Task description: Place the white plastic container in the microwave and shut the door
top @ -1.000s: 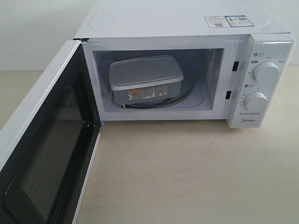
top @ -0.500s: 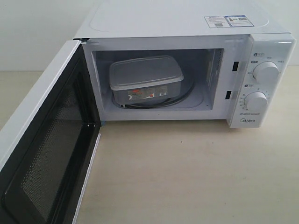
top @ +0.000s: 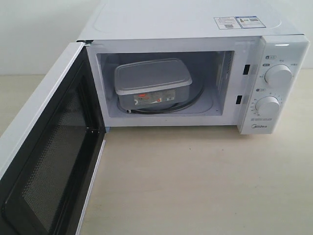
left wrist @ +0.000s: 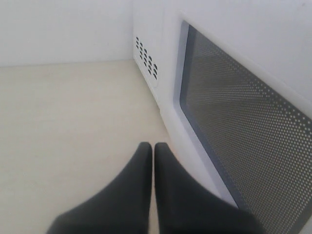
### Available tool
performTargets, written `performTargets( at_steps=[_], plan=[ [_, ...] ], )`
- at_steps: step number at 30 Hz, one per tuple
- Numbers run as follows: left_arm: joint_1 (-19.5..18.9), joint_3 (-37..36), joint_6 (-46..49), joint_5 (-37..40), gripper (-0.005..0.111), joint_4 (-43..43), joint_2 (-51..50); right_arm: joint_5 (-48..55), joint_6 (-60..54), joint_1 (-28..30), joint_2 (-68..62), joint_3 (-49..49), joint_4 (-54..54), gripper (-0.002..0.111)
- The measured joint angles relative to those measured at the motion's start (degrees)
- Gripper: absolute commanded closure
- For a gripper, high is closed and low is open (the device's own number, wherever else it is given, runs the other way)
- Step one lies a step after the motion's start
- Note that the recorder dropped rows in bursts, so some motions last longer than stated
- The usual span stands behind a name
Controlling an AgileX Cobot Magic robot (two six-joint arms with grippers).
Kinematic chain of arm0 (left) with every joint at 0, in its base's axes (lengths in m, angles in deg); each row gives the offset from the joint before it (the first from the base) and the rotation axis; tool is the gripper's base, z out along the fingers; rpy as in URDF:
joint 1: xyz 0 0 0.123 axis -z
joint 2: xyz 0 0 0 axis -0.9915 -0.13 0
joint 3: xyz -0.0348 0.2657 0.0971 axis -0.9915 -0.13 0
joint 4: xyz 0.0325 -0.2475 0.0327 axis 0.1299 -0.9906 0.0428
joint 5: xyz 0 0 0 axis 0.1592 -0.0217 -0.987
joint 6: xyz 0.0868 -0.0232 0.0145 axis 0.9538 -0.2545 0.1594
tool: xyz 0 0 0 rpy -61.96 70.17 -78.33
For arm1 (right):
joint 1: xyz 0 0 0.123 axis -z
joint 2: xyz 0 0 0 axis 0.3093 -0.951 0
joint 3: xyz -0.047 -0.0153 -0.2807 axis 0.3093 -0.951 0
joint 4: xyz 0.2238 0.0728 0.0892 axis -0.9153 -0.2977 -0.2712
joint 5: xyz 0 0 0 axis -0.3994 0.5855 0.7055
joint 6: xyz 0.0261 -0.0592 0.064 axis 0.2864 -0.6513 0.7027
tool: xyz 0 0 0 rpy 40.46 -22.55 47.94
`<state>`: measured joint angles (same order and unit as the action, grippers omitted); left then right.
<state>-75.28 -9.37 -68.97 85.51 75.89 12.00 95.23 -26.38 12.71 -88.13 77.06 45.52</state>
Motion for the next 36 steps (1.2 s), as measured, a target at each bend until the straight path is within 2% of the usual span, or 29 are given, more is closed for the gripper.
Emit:
performTargets(
  at_steps=[6,12,14,20,22,26,29,36],
  plan=[
    [0.0,1.9,-0.2,1.8,0.103,-1.4,0.0,0.0,0.0,0.0,0.0,0.0,0.0,0.108],
    [0.0,17.5,-0.2,7.5,0.103,-7.3,0.1,0.0,0.0,0.0,0.0,0.0,0.0,0.108],
    [0.0,19.4,-0.2,7.2,0.103,-8.1,0.1,0.0,0.0,0.0,0.0,0.0,0.0,0.108],
    [0.0,19.7,-0.2,6.3,0.103,-8.6,0.1,0.0,0.0,0.0,0.0,0.0,0.0,0.108],
    [0.0,19.7,-1.3,5.7,0.103,-12.9,0.1,0.0,0.0,0.0,0.0,0.0,0.0,0.108],
    [0.0,19.7,-2.2,1.1,0.103,-28.4,0.1,0.0,0.0,0.0,0.0,0.0,0.0,0.108],
    [0.0,19.7,-2.6,-3.1,0.103,-35.9,0.1,0.0,0.0,0.0,0.0,0.0,0.0,0.108],
    [0.0,19.7,-2.2,-14.7,0.103,-39.9,0.1,0.0,0.0,0.0,0.0,0.0,0.0,0.108]
  ],
)
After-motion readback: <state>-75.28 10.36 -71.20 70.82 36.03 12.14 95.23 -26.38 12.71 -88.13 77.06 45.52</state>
